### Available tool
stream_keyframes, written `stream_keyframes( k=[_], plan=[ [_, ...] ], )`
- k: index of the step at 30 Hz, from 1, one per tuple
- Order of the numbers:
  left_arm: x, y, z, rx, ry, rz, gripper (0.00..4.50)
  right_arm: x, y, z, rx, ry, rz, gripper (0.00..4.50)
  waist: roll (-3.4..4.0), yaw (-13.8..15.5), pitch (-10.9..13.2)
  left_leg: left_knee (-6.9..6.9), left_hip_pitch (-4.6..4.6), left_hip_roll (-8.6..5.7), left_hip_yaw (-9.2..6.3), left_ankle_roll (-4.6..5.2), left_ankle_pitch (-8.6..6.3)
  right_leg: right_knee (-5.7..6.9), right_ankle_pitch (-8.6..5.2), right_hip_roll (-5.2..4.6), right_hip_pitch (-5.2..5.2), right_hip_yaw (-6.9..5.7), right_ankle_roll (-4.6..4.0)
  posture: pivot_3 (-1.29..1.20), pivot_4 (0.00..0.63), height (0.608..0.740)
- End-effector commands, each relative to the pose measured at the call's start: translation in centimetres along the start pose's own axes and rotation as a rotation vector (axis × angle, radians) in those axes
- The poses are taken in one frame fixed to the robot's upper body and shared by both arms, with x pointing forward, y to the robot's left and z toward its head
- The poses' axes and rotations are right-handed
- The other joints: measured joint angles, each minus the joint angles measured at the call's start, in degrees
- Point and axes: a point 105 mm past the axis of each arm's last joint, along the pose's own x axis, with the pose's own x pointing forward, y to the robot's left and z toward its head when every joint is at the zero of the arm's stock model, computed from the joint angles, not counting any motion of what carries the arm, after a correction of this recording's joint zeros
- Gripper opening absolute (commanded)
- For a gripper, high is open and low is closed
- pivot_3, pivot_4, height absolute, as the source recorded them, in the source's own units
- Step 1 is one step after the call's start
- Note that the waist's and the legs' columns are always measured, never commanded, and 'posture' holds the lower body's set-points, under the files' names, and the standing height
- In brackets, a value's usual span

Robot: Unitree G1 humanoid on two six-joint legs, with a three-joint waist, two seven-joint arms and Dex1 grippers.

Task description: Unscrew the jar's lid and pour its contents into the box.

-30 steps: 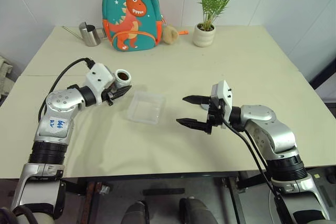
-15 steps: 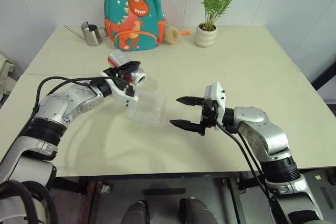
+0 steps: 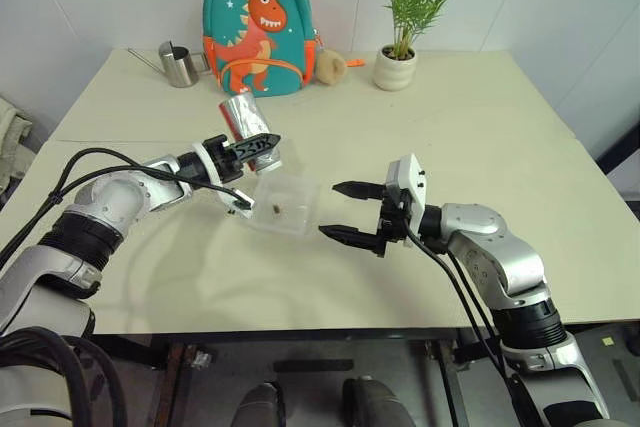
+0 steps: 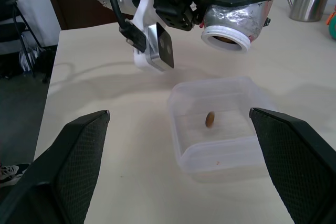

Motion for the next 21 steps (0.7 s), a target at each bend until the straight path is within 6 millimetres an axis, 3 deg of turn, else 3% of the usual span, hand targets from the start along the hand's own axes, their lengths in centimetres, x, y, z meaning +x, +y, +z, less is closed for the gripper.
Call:
stream_keyframes(
  k=[1,7,9,13,16,19,21],
  plan=[
    [0.1,0.9,-1.7,0.046,0.025,0.02,2.02,0.2,0.4,1.4,-0.03,-0.047,0.017,4.49,0.0,-0.1,0.0,0.0,0.0,0.02,0.01,0.0,0.0,0.01,0.0,-0.01,0.0,0.01,0.0,0.0,0.15,0.74],
    [-0.3,1.1,-2.4,0.03,0.052,0.028,2.02,0.3,0.5,1.4,-0.022,-0.053,0.022,4.49,0.0,-0.1,0.0,0.0,0.01,0.04,0.01,-0.01,0.0,0.04,0.0,-0.02,-0.01,0.01,0.0,0.0,0.15,0.74],
    [-0.5,1.5,-2.2,-0.073,0.063,0.048,2.02,0.3,0.5,1.3,-0.022,-0.05,0.024,4.49,0.0,-0.1,0.0,0.01,0.01,0.03,0.01,-0.01,0.0,0.04,0.0,-0.03,-0.01,0.01,0.0,0.0,0.15,0.74],
    [-2.6,0.3,-1.4,-0.753,0.12,0.013,2.02,0.3,0.6,1.1,-0.018,-0.044,0.033,4.49,0.0,-0.2,0.0,0.0,0.04,0.08,0.04,-0.02,0.01,0.05,0.0,-0.12,-0.01,0.02,-0.01,0.0,0.15,0.74],
    [-4.3,-0.4,-2.2,-1.009,0.209,0.008,2.02,0.2,0.6,1.0,-0.019,-0.038,0.035,4.49,0.0,-0.4,0.0,0.0,0.1,0.12,0.08,-0.03,0.01,0.08,0.0,-0.12,-0.01,0.04,-0.02,0.0,0.15,0.74],
    [-6.8,-2.6,-4.0,-1.397,0.414,0.006,2.02,0.2,0.5,0.9,-0.018,-0.036,0.036,4.49,0.0,-0.2,0.0,0.1,0.08,0.11,0.03,-0.05,0.03,0.15,0.0,-0.1,0.01,-0.02,-0.03,0.0,0.15,0.74],
    [-7.7,-3.1,-4.3,-1.54,0.46,0.012,2.02,0.2,0.5,0.9,-0.019,-0.035,0.036,4.49,-0.01,-0.2,0.0,0.25,0.05,0.11,-0.02,-0.03,0.03,0.21,0.01,-0.08,0.05,-0.05,-0.03,0.0,0.15,0.74]
  ],
)
